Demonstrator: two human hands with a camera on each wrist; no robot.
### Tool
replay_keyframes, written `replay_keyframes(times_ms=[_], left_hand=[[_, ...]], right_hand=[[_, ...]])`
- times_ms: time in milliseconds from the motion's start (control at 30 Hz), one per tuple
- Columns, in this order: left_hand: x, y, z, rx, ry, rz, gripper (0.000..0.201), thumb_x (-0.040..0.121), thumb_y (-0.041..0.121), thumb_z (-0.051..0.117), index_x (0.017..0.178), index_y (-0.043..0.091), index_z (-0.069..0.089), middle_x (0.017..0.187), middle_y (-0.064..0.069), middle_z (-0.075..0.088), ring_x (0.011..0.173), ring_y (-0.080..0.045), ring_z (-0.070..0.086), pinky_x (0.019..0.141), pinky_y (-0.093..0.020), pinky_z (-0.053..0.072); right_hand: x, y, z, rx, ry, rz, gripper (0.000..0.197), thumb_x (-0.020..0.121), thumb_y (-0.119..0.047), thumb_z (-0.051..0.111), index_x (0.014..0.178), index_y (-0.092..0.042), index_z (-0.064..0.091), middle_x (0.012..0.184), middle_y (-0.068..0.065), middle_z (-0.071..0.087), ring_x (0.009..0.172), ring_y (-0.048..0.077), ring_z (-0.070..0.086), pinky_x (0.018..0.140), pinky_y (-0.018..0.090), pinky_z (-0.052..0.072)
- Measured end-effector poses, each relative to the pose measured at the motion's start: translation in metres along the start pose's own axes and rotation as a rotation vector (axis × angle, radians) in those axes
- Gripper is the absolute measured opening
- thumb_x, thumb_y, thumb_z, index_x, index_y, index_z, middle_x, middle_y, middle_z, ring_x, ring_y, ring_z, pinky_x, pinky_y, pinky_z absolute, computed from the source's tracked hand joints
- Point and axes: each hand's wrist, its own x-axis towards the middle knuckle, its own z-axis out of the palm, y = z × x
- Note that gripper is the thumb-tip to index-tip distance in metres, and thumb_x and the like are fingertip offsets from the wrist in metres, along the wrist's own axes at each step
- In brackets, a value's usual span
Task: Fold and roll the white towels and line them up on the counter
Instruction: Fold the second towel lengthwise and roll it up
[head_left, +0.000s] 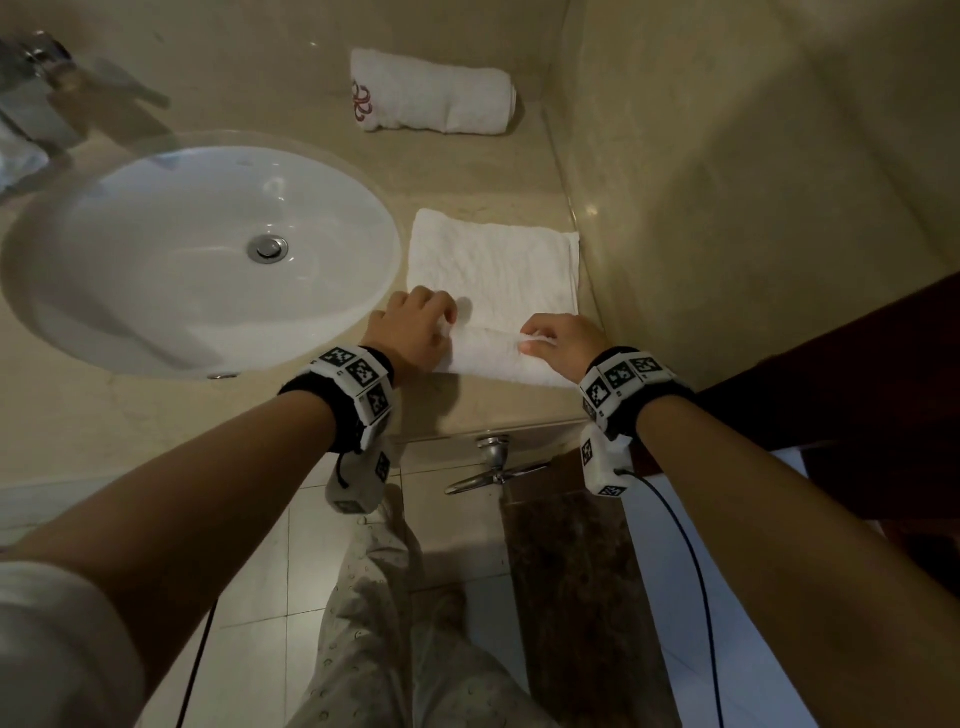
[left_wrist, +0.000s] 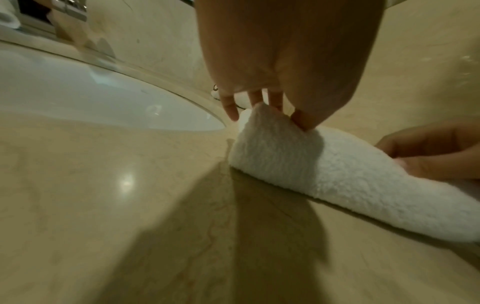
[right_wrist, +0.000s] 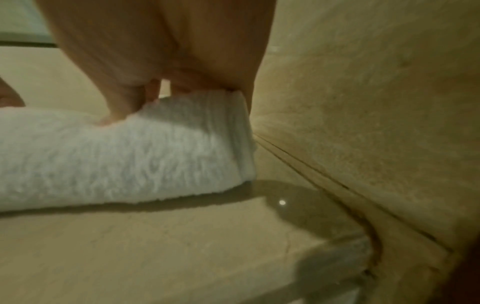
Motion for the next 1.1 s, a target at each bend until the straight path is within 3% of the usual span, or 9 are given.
replay_keyframes(times_ms=[133, 200, 267, 333, 433, 600, 767, 900, 1100], left_hand=[[0.012, 0.002, -0.004, 0.136, 0.103, 0.041, 0.026, 0.095, 0.021, 0.043, 0.114, 0.015, 0.059, 0.124, -0.007, 0.052, 0.116, -0.03, 0.042, 0.091, -0.039, 0.034], [0.017, 0.0, -0.005, 0.18, 0.078, 0.084, 0.028, 0.097, 0.022, 0.04, 0.113, 0.015, 0.061, 0.121, -0.004, 0.055, 0.114, -0.027, 0.045, 0.088, -0.038, 0.033], [0.018, -0.004, -0.004, 0.204, 0.052, 0.128, 0.031, 0.098, 0.023, 0.037, 0.112, 0.013, 0.063, 0.119, -0.004, 0.056, 0.111, -0.026, 0.046, 0.086, -0.037, 0.033], [0.018, -0.008, -0.002, 0.222, 0.037, 0.154, 0.033, 0.099, 0.024, 0.036, 0.11, 0.012, 0.064, 0.117, -0.004, 0.057, 0.109, -0.026, 0.047, 0.084, -0.036, 0.032], [0.02, -0.007, -0.003, 0.231, 0.026, 0.134, 0.032, 0.098, 0.023, 0.036, 0.109, 0.012, 0.064, 0.116, -0.004, 0.057, 0.108, -0.026, 0.047, 0.083, -0.036, 0.032], [0.021, -0.004, -0.008, 0.222, 0.002, 0.106, 0.032, 0.098, 0.023, 0.038, 0.107, 0.009, 0.065, 0.114, -0.008, 0.061, 0.104, -0.029, 0.053, 0.081, -0.036, 0.038], [0.006, 0.0, -0.009, 0.193, -0.098, 0.034, 0.057, 0.077, 0.063, 0.059, 0.104, 0.014, 0.045, 0.092, -0.002, 0.054, 0.079, -0.023, 0.052, 0.071, -0.031, 0.042], [-0.003, 0.002, -0.004, 0.237, -0.131, 0.094, 0.063, 0.072, 0.052, 0.071, 0.114, 0.016, 0.041, 0.109, -0.006, 0.06, 0.093, -0.025, 0.057, 0.076, -0.032, 0.042], [-0.002, 0.003, -0.015, 0.223, -0.296, 0.112, 0.065, 0.082, 0.055, 0.058, 0.132, 0.019, 0.04, 0.125, -0.006, 0.058, 0.109, -0.026, 0.057, 0.094, -0.036, 0.045]], right_hand=[[0.007, -0.005, 0.008, -0.266, 0.219, -0.172, 0.005, 0.085, -0.007, 0.06, 0.09, -0.007, 0.06, 0.094, 0.009, 0.054, 0.089, 0.025, 0.048, 0.08, 0.041, 0.045], [0.01, -0.005, 0.013, -0.365, 0.215, -0.247, 0.014, 0.081, 0.006, 0.055, 0.085, -0.005, 0.062, 0.088, 0.012, 0.059, 0.086, 0.032, 0.052, 0.075, 0.043, 0.044], [0.008, -0.007, 0.01, -0.39, 0.165, -0.242, 0.016, 0.088, 0.0, 0.05, 0.093, -0.006, 0.064, 0.095, 0.01, 0.062, 0.094, 0.03, 0.053, 0.079, 0.037, 0.039], [0.004, -0.007, 0.005, -0.393, 0.142, -0.233, 0.02, 0.095, -0.022, 0.048, 0.101, -0.009, 0.063, 0.103, 0.005, 0.061, 0.102, 0.025, 0.051, 0.085, 0.034, 0.036], [-0.003, -0.01, 0.002, -0.465, 0.045, -0.214, 0.046, 0.084, -0.048, 0.059, 0.117, -0.016, 0.055, 0.12, 0.0, 0.054, 0.114, 0.021, 0.045, 0.093, 0.034, 0.033], [0.0, -0.011, 0.006, -0.434, 0.011, -0.169, 0.05, 0.083, -0.037, 0.065, 0.125, -0.014, 0.05, 0.127, 0.004, 0.052, 0.118, 0.022, 0.044, 0.098, 0.033, 0.031], [0.005, -0.016, -0.008, -0.412, -0.14, -0.09, 0.05, 0.088, -0.041, 0.057, 0.131, -0.016, 0.051, 0.13, 0.004, 0.056, 0.12, 0.024, 0.05, 0.104, 0.036, 0.035], [0.0, -0.007, -0.005, -0.242, -0.161, -0.04, 0.049, 0.09, -0.038, 0.056, 0.132, -0.013, 0.051, 0.135, 0.006, 0.054, 0.123, 0.024, 0.049, 0.105, 0.036, 0.037], [-0.01, 0.007, 0.0, -0.15, -0.115, -0.039, 0.04, 0.093, -0.036, 0.052, 0.125, -0.013, 0.054, 0.12, 0.01, 0.062, 0.111, 0.029, 0.056, 0.091, 0.033, 0.043]])
